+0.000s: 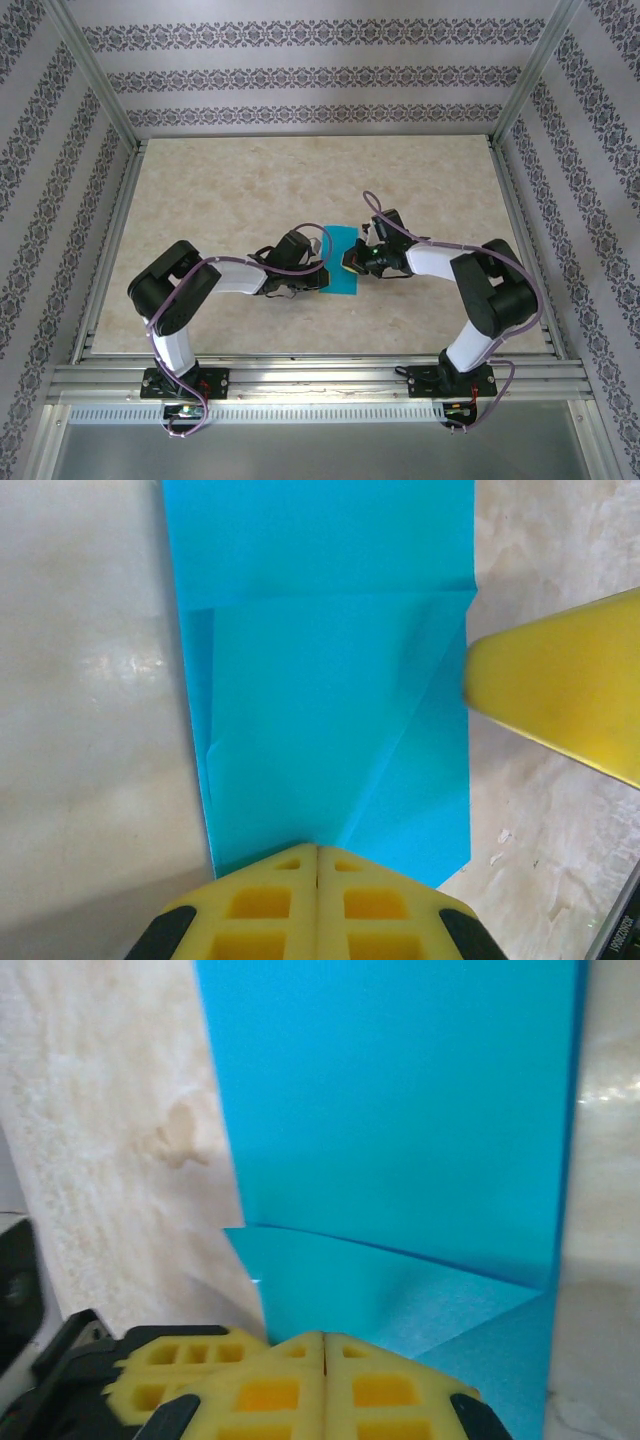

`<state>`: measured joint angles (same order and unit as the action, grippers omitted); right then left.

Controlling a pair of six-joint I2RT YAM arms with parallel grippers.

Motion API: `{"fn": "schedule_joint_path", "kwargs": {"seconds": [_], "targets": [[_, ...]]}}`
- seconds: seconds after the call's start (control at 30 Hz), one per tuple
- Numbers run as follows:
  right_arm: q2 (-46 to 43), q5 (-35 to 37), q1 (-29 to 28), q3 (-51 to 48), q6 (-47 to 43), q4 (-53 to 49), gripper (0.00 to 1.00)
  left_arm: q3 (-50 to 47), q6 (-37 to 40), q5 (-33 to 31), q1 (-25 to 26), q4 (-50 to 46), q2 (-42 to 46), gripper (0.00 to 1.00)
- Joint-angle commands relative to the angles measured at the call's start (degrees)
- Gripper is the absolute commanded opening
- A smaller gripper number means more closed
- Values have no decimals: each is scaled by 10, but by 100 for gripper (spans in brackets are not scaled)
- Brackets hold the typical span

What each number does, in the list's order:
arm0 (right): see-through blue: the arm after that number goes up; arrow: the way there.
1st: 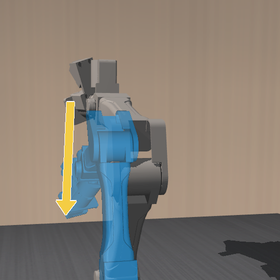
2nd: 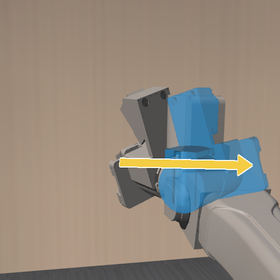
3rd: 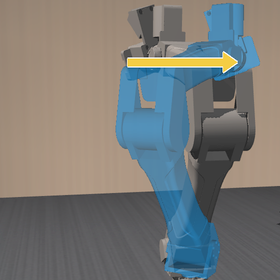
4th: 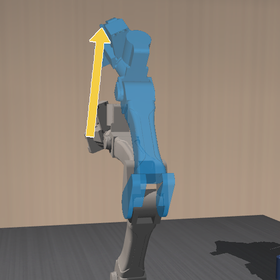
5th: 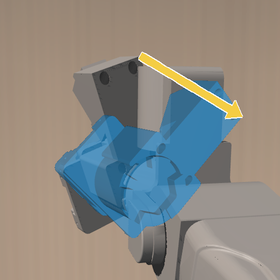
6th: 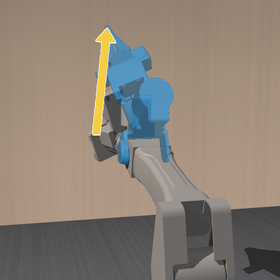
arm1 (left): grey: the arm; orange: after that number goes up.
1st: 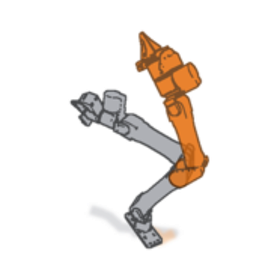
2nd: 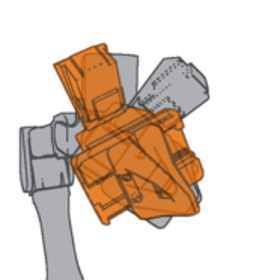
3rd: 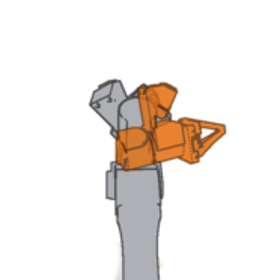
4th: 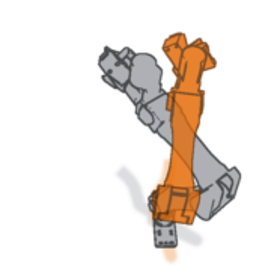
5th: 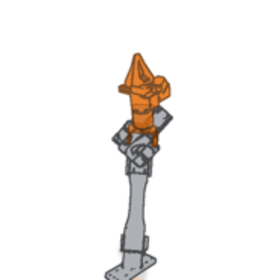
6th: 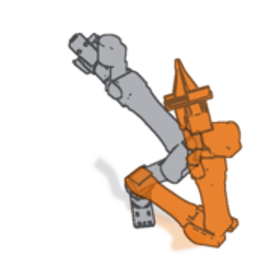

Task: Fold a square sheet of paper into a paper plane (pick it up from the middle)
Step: Fold the triangle a second time at the center of the table.

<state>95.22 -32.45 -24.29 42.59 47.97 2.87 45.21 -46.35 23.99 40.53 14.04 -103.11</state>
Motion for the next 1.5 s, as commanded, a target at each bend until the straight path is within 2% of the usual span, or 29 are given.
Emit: {"fn": "schedule_joint_path", "kwargs": {"seconds": [0.0,0.2,0.27,0.4,0.63,0.8,0.93,1.1,1.23,1.47], "targets": [[5,-7,-25,-2,-3,-4,0,-30,-7,-8,8,-55,-14,0],[65,-2,-28,-6,8,13,0,-23,-2,-15,7,-69,-11,0],[66,10,-5,-16,7,17,0,-25,0,-19,7,-73,-8,0],[67,-25,49,-26,17,52,0,-29,3,-18,7,-76,-7,0],[66,-23,104,-9,19,43,0,-33,1,-15,7,-74,-5,0],[1,13,75,2,-1,-5,0,-36,1,-17,7,-74,1,0],[-15,39,43,3,-1,-18,0,-32,1,-13,7,-68,-3,0],[24,48,7,11,-2,-25,0,-30,-2,-9,7,-63,-3,0],[44,79,13,11,-10,-44,0,-26,1,-6,7,-68,5,0],[63,71,18,10,-20,-54,0,40,-13,16,9,-98,31,0]]}}
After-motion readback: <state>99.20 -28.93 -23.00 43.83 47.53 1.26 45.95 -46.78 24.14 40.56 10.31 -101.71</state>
